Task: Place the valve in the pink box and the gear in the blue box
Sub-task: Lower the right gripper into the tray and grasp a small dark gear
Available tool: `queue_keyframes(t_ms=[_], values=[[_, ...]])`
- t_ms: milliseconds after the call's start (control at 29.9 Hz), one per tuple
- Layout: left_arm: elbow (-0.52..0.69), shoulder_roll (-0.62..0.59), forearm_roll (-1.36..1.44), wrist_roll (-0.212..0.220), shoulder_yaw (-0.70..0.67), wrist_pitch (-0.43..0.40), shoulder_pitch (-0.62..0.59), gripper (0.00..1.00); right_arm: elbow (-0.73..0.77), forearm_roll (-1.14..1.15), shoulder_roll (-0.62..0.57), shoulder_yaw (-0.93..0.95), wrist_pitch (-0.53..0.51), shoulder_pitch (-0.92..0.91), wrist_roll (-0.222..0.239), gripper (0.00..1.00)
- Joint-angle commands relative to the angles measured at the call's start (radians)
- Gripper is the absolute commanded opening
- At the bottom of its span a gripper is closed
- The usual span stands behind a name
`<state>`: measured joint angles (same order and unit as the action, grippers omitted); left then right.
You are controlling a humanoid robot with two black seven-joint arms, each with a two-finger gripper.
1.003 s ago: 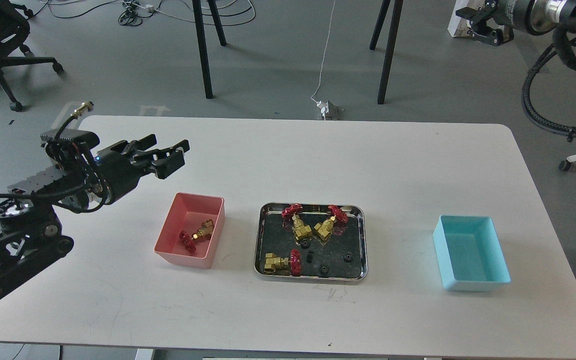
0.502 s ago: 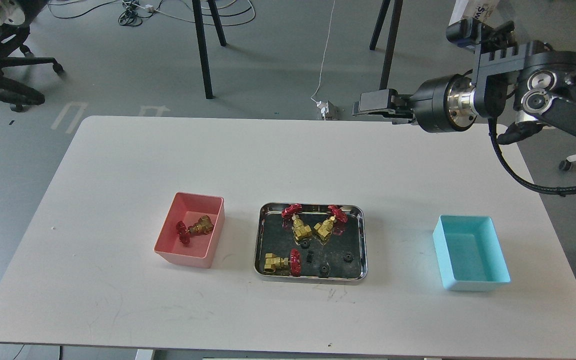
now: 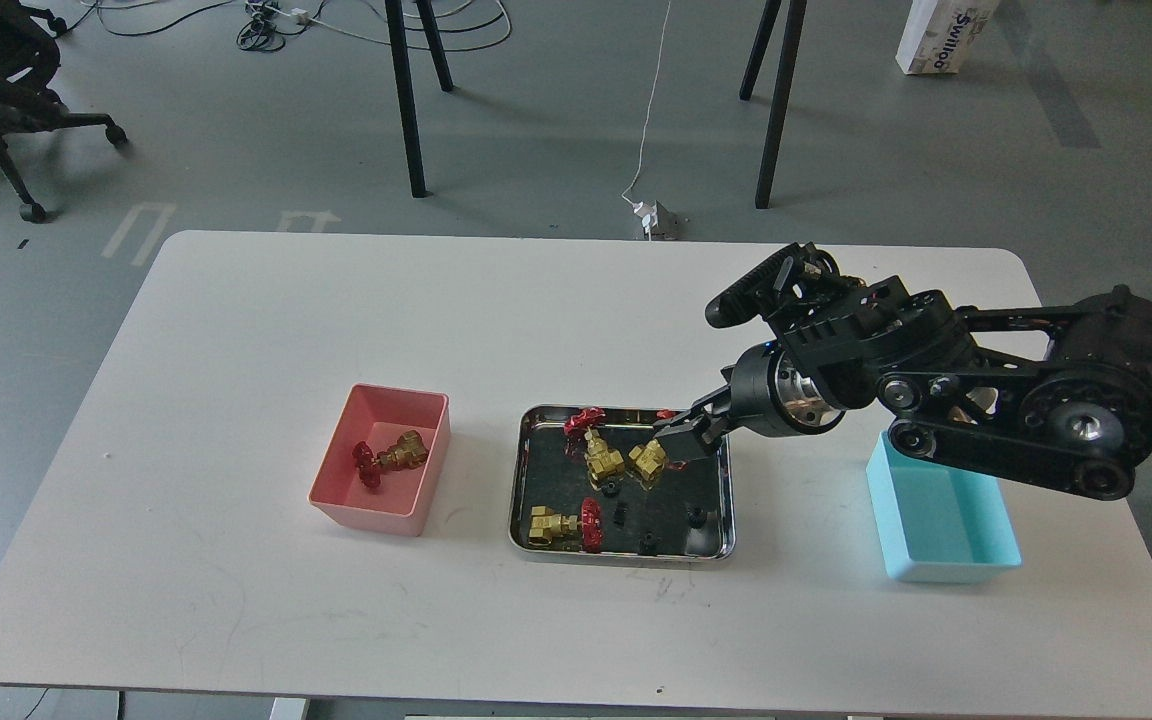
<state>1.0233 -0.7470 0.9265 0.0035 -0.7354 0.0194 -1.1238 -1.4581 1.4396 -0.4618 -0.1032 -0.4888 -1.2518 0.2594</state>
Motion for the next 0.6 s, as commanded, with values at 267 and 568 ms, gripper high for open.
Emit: queue_keyframes(t_ms=[267,568], values=[[0.0,0.003,0.0,0.0,-0.045,-0.001,-0.002,0.95,0.005,0.131,0.058,-0.078,0.0,0.101,-0.002,0.97],[0.0,0.002,-0.006,-0.002,-0.047,-0.001,-0.008,0.95,0.008,0.287,0.109,-0.079,0.0,0.164,-0.068,0.78]])
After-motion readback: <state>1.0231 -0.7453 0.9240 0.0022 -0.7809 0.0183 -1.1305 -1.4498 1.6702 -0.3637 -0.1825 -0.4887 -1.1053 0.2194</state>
